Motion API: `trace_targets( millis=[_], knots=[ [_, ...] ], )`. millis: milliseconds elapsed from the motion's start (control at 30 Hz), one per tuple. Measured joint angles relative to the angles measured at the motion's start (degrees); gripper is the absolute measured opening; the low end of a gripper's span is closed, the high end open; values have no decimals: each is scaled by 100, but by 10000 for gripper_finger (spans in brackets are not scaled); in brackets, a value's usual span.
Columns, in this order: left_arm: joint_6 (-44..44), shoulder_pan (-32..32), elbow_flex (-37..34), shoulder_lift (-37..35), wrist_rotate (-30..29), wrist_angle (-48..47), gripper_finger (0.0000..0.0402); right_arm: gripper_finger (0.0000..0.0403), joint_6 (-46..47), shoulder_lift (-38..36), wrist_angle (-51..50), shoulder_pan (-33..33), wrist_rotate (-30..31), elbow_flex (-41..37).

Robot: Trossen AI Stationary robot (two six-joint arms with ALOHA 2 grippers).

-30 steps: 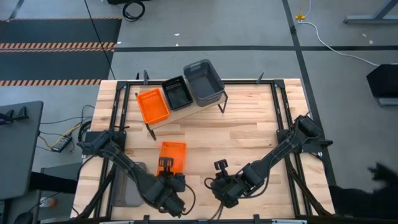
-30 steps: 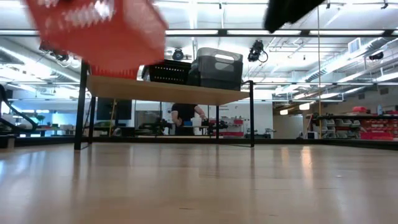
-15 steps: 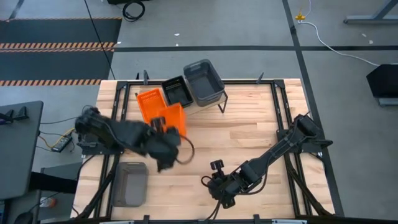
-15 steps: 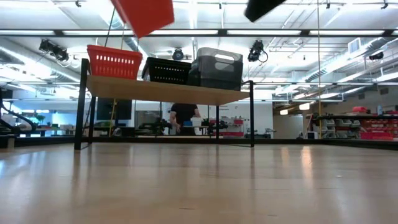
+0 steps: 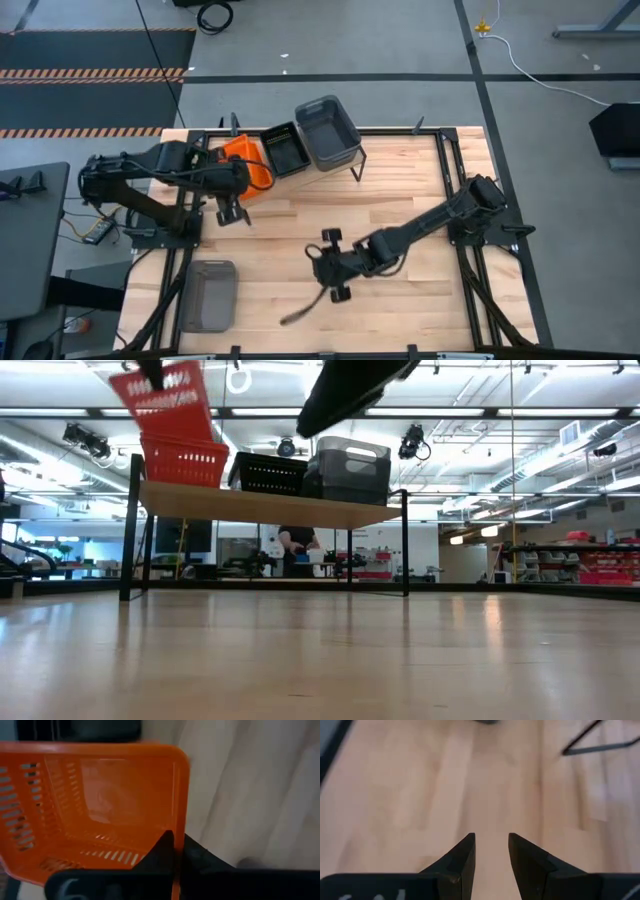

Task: Stack baskets on shelf by color
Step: Stack the orange bin on top of the orange bin on the shelf

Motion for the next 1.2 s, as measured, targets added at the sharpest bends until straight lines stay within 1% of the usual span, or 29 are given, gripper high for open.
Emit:
trace_targets(
  millis=[100, 167, 233, 367, 500, 833, 900, 1100, 1200],
  knots=[
    [327, 395, -364, -242, -24, 3, 7, 123, 0, 0, 1, -240, 7, 0],
    [501, 667, -383, -308, -148, 17, 8, 123, 0, 0, 44, -385, 3, 0],
    [561, 976, -356, -315, -132, 10, 8, 123, -1, 0, 100, -529, 2, 0],
    [555, 1559, -307, -293, 236, 10, 8, 123, -31, 5, 176, -773, -5, -2],
    [486, 1851, -309, -152, 509, 26, 8, 123, -99, 20, 284, -953, -46, -80],
    [360, 1849, -234, -27, 603, 1, 8, 123, -90, 39, 1095, -1178, -345, -1069],
    [364, 1849, -82, -22, 593, 19, 8, 123, -87, 35, 1283, -1206, -331, -1185],
    [498, 1756, 716, -27, 314, 31, 7, 123, 18, 33, 2078, -1276, -321, -1412],
    [471, 1590, 836, -28, 281, 27, 7, 123, 5, 33, 2361, -1309, -322, -1506]
  ],
)
